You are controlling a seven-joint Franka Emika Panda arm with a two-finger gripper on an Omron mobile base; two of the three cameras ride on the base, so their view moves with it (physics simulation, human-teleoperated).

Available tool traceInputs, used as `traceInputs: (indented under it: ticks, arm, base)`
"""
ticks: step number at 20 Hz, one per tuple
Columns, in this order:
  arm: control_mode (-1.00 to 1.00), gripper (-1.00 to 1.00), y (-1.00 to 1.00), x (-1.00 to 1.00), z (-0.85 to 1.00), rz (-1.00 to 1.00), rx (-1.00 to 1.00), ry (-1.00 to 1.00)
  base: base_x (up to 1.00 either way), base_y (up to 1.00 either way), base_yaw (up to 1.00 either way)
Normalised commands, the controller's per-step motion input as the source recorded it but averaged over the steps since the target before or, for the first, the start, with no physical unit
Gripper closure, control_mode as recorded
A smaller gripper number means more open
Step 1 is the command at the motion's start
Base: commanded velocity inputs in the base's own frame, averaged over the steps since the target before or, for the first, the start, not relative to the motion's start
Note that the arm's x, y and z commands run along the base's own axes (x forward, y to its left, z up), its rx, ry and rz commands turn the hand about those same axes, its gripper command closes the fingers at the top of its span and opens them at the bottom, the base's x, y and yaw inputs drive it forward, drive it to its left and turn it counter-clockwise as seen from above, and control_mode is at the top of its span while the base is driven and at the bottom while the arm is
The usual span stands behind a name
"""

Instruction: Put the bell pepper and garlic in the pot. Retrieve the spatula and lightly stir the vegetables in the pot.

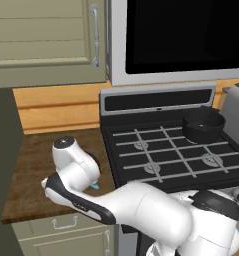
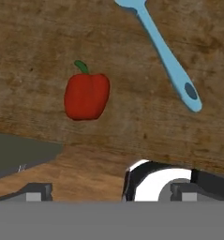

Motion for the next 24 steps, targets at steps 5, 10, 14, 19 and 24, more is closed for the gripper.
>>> traceInputs:
  ticks: [5, 10, 14, 19, 24]
  arm:
    - [-1.0, -1.0, 0.12, 0.34, -0.27, -0.03, 0.03, 0.0]
    - [-1.0, -1.0, 0.15, 0.25, -0.27, -0.03, 0.03, 0.0]
    - [-1.0, -1.0, 0.2, 0.18, -0.31, -0.04, 0.03, 0.0]
    - [-1.0, -1.0, 0.16, 0.18, -0.33, -0.05, 0.0, 0.0]
    - [-1.0, -1.0, 0.11, 0.25, -0.3, -0.05, 0.0, 0.0]
  base:
    - [0.0, 0.0, 0.0]
    - [0.0, 0.0, 0.0]
    - [0.0, 0.0, 0.0]
    - [0.0, 0.0, 0.0]
    - [0.0, 0.0, 0.0]
